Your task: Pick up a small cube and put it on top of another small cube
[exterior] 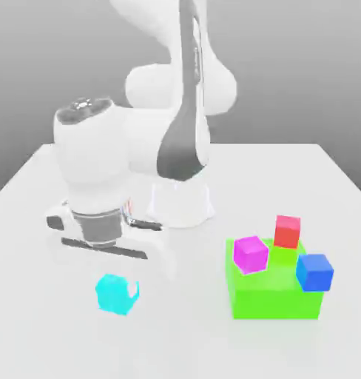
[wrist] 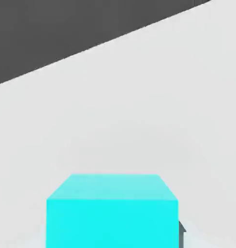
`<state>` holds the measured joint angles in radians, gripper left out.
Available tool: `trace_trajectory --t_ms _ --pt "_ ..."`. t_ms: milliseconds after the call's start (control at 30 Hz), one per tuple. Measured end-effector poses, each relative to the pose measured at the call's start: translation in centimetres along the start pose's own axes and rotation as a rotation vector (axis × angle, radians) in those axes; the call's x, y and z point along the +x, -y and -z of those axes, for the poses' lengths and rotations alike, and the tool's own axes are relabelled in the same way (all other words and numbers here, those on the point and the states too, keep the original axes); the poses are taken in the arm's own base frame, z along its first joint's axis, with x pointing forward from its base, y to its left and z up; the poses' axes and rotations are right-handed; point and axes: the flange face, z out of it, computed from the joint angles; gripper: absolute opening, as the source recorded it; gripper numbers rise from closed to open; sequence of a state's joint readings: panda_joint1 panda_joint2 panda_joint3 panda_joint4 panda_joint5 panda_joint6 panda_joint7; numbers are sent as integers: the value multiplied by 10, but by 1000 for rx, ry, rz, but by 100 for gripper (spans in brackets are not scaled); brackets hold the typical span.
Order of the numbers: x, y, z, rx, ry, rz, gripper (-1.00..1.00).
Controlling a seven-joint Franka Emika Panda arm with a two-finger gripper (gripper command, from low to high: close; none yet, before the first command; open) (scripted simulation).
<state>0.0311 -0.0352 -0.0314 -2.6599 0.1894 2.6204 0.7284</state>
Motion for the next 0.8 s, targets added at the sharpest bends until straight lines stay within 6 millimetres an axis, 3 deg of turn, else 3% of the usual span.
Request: trace_trajectory --t_ms 100,233,333,467,533,667,700,800 --pt "-53 15 17 2 15 134 -100" --pt "-143 30 32 -15 20 375 -100" --pt "-208 26 40 -37 10 558 -100" --pt "-283 3 45 -76 -25 790 -100" --pt "-294 -2 32 -86 -35 831 -100" --pt "-294 -6 -6 -89 -40 844 -100" --pt "-294 -7 -15 -90 -41 845 100" --pt "-294 -7 -15 -90 -41 845 100"
